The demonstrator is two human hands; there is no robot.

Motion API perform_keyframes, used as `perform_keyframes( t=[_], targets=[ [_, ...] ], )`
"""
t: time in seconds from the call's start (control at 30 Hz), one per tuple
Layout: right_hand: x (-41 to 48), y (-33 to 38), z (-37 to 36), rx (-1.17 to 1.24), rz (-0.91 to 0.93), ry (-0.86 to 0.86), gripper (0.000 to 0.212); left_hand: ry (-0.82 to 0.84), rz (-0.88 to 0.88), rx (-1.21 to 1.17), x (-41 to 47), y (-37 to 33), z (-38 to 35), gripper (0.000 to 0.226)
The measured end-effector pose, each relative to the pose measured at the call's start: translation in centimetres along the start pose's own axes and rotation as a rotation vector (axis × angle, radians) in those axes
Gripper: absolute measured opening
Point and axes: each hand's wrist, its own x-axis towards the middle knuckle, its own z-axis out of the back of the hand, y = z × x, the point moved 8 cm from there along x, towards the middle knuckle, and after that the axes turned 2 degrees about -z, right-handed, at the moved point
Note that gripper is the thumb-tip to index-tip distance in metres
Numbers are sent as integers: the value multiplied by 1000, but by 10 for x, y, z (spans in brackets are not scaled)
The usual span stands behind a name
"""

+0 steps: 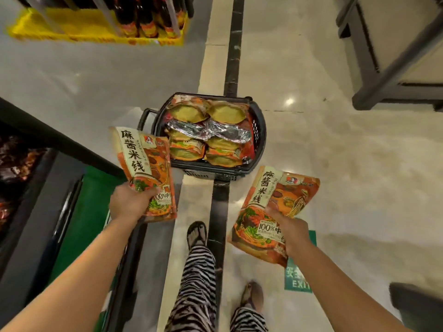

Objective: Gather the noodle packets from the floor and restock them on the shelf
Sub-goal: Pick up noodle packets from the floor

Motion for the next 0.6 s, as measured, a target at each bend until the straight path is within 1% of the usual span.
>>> perform_keyframes(
  t=[0.1,0.2,0.27,0.4,0.53,0.6],
  targets=[
    [20,27,-27,-35,-5,-25,44,3,1,65,60,-23,-2,46],
    [43,50,-55,-49,-21,-73,37,18,-13,107,127,-46,-8,49],
    [57,63,-75,-47,-42,-97,38,56,-20,128,170,-58,-18,52],
    [83,85,-106,-56,-58,-165,44,169,-18,169,235,-69,-40,49],
    [101,102,-123,-70,-76,-207,32,260,0,170,281,-73,-63,63],
    [112,108,-127,-99,-77,-224,29,305,3,154,298,-73,-76,63]
  ],
)
